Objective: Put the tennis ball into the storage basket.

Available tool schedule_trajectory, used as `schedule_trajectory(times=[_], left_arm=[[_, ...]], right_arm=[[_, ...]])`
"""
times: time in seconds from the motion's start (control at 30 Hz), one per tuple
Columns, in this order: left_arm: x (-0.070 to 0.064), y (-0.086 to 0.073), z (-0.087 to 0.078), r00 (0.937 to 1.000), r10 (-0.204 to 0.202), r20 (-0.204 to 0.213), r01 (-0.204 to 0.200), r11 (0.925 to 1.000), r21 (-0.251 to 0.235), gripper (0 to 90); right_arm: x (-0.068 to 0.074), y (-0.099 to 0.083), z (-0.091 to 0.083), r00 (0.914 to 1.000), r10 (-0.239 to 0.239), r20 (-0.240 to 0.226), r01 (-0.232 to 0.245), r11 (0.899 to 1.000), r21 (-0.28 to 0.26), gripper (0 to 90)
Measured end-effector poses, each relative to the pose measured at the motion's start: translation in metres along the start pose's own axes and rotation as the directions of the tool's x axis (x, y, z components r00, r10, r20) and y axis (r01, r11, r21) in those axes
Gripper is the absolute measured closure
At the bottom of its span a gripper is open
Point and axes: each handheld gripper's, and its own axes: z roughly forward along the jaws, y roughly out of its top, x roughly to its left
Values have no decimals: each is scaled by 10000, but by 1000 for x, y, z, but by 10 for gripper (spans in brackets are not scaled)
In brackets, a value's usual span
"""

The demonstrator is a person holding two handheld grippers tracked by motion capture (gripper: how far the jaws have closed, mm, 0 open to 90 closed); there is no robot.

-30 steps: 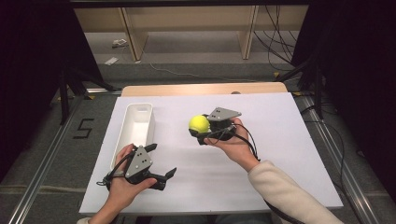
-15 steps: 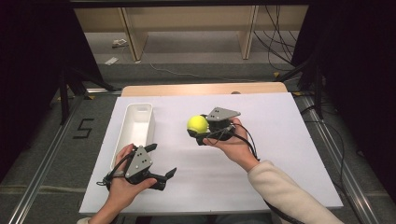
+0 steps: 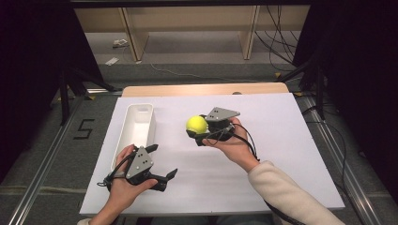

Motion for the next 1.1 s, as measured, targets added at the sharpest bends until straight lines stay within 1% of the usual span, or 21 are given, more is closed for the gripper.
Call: schedule_trajectory(times=[0.57,0.83,1.1], left_arm=[[1,-1,0,10000,-38,69,38,10000,51,0],[1,-1,0,9999,44,102,-44,10000,22,0],[2,-1,0,9999,44,115,-44,10000,-9,0]], right_arm=[[3,4,6,9999,-97,-28,97,10000,-16,261],[5,5,7,9999,-108,-53,108,9999,-35,261],[6,5,9,9999,-144,-50,144,9999,-31,261]])
